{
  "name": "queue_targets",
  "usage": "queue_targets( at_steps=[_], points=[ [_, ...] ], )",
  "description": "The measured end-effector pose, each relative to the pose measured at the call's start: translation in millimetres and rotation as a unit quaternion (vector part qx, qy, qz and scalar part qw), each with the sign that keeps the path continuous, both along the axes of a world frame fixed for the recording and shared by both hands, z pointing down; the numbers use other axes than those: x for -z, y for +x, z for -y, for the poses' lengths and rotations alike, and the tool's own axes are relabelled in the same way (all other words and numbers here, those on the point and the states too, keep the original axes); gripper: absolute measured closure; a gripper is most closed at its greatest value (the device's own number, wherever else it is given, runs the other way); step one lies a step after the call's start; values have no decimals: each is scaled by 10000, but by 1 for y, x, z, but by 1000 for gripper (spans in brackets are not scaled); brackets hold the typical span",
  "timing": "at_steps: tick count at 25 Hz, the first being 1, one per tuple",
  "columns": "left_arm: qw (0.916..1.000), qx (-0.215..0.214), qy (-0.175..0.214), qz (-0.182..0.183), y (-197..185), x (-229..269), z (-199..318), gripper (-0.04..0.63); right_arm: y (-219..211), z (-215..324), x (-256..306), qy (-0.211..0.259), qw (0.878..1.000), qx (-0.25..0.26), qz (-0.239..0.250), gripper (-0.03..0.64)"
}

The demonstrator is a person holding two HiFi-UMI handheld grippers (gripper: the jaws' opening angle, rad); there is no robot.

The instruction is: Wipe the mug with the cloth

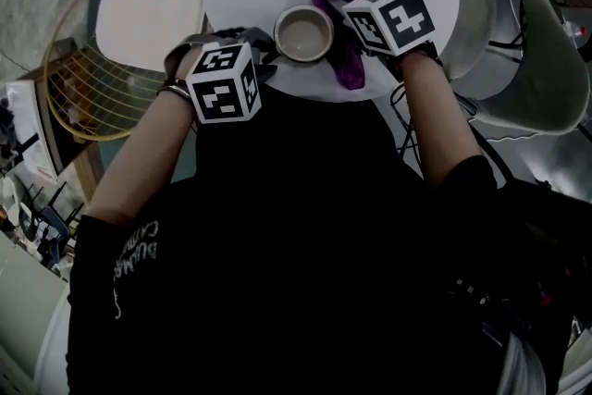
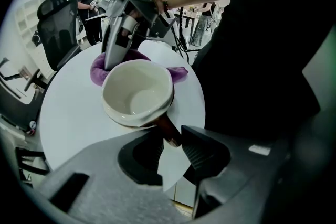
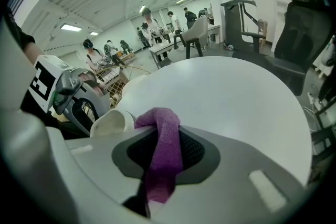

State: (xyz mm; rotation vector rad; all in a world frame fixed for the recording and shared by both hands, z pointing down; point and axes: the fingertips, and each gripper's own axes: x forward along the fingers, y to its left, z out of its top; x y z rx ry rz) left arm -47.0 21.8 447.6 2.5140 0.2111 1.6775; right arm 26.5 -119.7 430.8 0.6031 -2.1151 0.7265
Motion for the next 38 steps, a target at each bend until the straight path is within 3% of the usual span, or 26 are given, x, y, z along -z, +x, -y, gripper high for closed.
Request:
queue_targets(
  at_steps=[12,22,32,38],
  points=[
    [9998,98,-174,-83,-1,2,3,486,-13,6,-5,-281,9988,344,-182,533],
    [9996,173,-203,-114,-4,1,8,486,-25,9,-9,-599,9898,1214,-436,534],
    [9996,125,-254,-44,-9,1,15,492,-42,13,-4,-447,9856,1600,-302,534],
    [9993,310,-187,-24,-11,1,17,495,-49,14,-4,-408,9823,1794,-340,534]
  ],
)
